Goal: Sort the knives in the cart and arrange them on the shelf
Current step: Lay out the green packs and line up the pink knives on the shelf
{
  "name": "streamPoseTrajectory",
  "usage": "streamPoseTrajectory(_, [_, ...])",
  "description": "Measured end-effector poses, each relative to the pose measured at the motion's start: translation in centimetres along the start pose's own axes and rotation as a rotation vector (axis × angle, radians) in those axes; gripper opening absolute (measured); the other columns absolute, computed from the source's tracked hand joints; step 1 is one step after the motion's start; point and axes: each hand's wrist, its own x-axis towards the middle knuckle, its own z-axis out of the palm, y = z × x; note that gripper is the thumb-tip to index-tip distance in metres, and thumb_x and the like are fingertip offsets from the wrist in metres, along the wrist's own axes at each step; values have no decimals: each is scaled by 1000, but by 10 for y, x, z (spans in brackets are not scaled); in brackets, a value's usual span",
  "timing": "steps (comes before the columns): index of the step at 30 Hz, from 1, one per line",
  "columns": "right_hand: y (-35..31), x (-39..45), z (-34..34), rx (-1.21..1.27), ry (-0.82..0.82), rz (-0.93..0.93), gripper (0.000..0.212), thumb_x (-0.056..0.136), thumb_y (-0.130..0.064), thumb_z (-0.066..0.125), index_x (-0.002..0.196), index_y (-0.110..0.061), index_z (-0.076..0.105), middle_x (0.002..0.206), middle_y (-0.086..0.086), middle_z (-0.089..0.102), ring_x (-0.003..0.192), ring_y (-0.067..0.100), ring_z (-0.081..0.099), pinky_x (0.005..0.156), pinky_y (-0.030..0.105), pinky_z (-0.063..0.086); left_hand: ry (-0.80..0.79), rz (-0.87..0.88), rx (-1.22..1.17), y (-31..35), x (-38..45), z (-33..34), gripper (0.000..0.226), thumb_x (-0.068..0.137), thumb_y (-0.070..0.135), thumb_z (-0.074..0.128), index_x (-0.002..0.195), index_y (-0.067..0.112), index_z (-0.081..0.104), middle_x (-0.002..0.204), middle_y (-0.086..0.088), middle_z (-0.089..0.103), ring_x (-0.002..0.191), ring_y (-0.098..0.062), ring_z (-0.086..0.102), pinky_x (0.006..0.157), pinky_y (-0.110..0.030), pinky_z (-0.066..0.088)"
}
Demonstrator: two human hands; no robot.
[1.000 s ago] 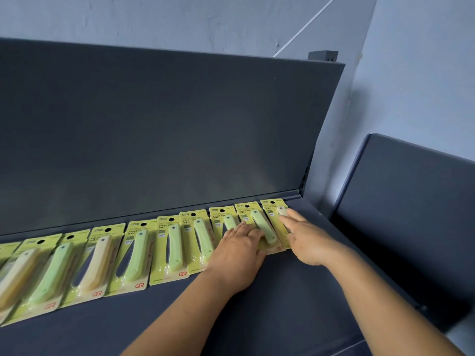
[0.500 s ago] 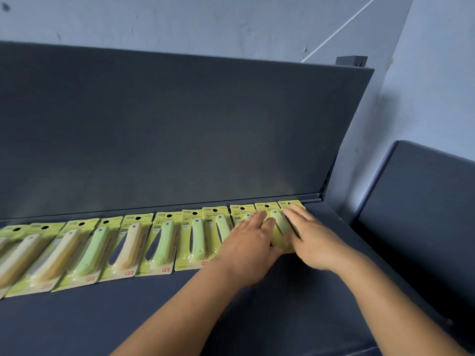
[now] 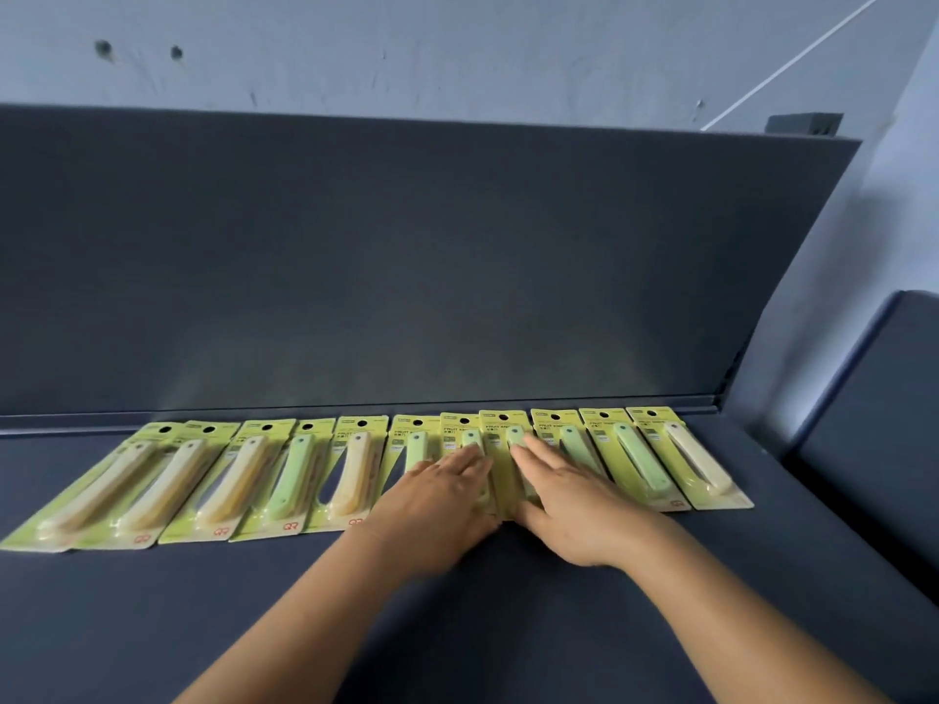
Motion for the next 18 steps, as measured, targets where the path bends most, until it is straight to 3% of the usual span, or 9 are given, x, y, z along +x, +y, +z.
streamPoseTrajectory(14, [1, -3, 0, 11, -12, 84, 68, 101, -41, 36, 153, -26, -4, 157, -13, -20, 148, 16, 7, 116, 34, 17, 25, -16, -118, 5, 6, 5, 62, 101, 37, 38, 152, 16, 11, 160, 5, 5, 143, -17, 24, 110, -27, 27])
streamPoseTrajectory(18, [1, -4, -1, 21, -12, 79, 67, 101, -39, 36, 153, -26, -4, 157, -15, -21, 148, 14, 8, 116, 34, 19, 23, -12, -124, 6, 7, 3, 62, 101, 36, 37, 153, 16, 9, 160, 4, 2, 145, -14, 17, 112, -25, 23])
